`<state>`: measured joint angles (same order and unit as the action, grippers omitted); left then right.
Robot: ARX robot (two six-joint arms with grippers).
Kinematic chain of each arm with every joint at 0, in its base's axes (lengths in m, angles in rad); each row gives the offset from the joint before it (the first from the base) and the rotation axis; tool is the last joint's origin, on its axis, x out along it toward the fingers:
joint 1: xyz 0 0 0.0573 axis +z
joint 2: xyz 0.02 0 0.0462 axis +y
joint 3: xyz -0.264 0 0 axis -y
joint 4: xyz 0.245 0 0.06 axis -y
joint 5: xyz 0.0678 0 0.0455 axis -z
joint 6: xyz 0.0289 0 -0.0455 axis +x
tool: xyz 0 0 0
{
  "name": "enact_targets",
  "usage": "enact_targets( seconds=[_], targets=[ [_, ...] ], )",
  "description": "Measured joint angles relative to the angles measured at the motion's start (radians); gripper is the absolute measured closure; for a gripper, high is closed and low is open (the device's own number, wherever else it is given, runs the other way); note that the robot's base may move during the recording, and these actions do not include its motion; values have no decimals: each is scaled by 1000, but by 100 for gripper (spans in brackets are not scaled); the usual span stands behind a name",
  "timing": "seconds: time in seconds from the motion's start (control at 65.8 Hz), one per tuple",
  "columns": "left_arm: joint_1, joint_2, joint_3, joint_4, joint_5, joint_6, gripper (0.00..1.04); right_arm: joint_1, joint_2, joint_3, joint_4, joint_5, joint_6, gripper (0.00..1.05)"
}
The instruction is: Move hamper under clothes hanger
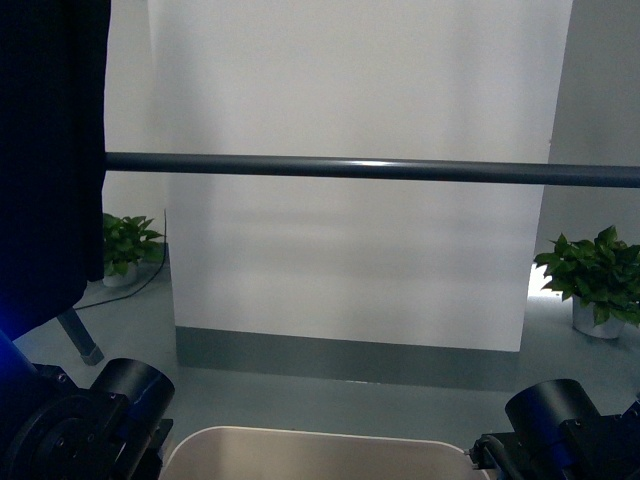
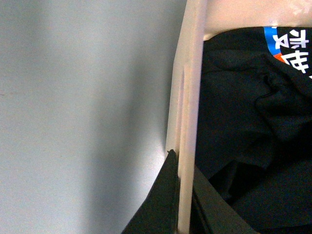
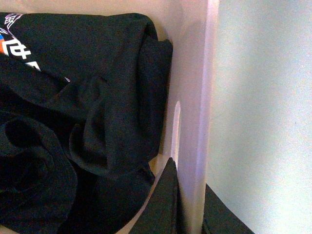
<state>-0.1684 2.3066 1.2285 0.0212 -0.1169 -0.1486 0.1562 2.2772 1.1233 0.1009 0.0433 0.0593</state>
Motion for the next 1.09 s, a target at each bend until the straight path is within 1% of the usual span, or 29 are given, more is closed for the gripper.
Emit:
enact_targets(
  seconds=[0.304,1.064,1.095],
  targets=[
    [-15,0,0,0,11,0,101,-16,0,0,0,9,0,102],
    [-11,0,0,0,8,0,101,-13,0,-2,10,-1,6,102],
    [-11,-2,-28,71,35,24,101,-13,0,-21,64,-27,25,102]
  ],
)
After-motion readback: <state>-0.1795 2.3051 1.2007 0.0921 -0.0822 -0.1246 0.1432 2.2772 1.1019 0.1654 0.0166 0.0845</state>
